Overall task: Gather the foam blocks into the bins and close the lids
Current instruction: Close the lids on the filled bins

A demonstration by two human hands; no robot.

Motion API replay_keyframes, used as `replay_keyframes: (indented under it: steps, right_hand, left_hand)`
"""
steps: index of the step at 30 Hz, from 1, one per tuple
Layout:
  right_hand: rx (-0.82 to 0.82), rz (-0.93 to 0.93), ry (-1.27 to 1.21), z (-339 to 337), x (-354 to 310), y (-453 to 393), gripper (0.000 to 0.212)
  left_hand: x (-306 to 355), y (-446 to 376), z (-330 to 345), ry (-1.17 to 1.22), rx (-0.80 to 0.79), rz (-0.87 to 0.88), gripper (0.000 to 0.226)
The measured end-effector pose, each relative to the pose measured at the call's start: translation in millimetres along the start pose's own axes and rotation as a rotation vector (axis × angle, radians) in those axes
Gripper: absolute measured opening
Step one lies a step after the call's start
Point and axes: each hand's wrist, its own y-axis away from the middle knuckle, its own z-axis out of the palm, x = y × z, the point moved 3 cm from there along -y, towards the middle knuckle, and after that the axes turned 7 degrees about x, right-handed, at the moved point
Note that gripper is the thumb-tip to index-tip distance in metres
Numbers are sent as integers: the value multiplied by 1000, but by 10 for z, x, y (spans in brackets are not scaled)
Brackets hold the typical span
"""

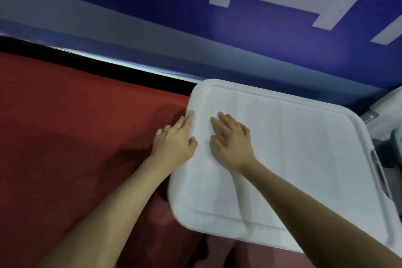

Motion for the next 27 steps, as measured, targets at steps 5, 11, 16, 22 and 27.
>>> replay_keyframes:
  steps: [5,11,16,22,27]
  right_hand:
    - [-83,41,27,-699,-98,118,56]
    - [-35,171,112,-1975,-284,449,46]
    - [28,304,47,-3227,-402,972,45]
    - [196,452,12,-4501,-300,1520,41]
    - [289,437,53,-5207,32,1932,37]
  left_hand:
    - [353,113,-694,8,33,63,52]
    - [982,461,-1699,-5,66,240,51]
    - [1832,729,-2790,18,-46,302,49]
    - [2825,1042,-3578,-3,-89,422,49]
    - [3657,1313,-3825,52,-72,474,49]
